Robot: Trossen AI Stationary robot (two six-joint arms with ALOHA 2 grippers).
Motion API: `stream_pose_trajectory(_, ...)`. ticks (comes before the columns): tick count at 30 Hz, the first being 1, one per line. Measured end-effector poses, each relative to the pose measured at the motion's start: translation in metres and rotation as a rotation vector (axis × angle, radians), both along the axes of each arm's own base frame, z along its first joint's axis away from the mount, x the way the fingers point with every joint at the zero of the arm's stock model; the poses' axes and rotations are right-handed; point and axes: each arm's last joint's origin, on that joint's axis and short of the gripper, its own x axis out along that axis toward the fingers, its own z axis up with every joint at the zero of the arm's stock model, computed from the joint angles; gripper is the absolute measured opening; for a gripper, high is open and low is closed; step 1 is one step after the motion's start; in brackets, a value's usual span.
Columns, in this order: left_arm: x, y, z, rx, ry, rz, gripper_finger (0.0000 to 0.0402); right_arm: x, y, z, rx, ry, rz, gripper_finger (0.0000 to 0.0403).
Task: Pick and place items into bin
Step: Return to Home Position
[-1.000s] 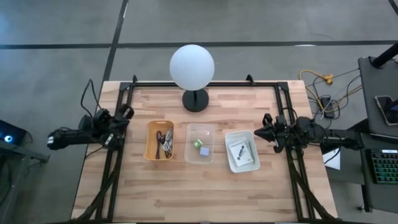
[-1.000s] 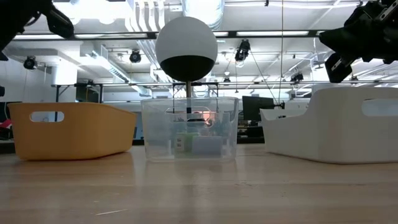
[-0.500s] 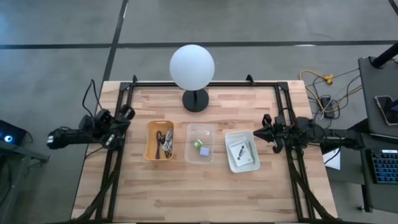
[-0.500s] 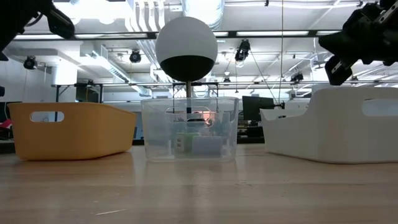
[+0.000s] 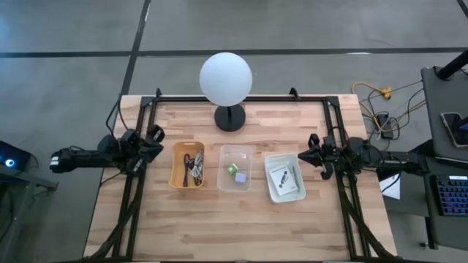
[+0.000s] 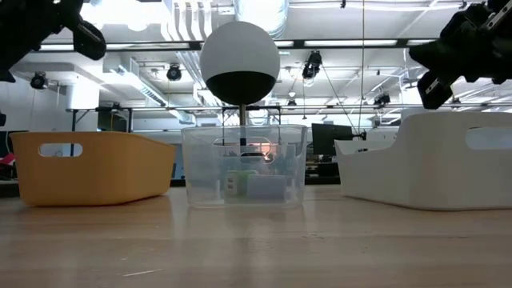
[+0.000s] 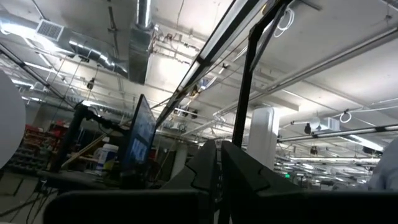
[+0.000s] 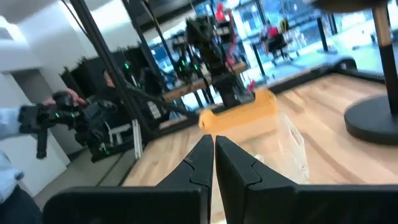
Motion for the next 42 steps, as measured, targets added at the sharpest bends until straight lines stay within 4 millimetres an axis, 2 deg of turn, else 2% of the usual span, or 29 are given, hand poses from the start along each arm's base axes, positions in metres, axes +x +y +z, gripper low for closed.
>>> stream_pose_trajectory(9,-0.006,0.000,0.005,-0.002,-0.062,0.006,0.0008,-0.002,0.000,0.004,-0.003,-0.048,0.000,0.0009)
stream_pose_trajectory(19,-0.005,0.000,0.003,-0.003,-0.037,0.007,0.0008,-0.002,0.000,0.004,-0.003,-0.046,0.000,0.0009)
stream_pose_trajectory(26,0.006,0.001,-0.018,-0.013,0.211,0.009,0.0008,-0.001,0.000,-0.004,0.002,0.043,0.000,0.0009)
stream_pose_trajectory(31,0.006,0.001,-0.020,-0.017,0.303,0.010,0.0008,-0.001,0.000,-0.005,0.003,0.055,0.000,0.0009)
stream_pose_trajectory(34,0.008,0.002,-0.029,-0.023,0.416,0.017,0.0008,0.000,-0.001,-0.006,0.003,0.063,-0.005,0.0009)
stream_pose_trajectory(42,0.004,0.002,-0.028,-0.022,0.372,0.020,0.0008,-0.001,-0.001,-0.002,0.002,0.027,-0.010,0.0009)
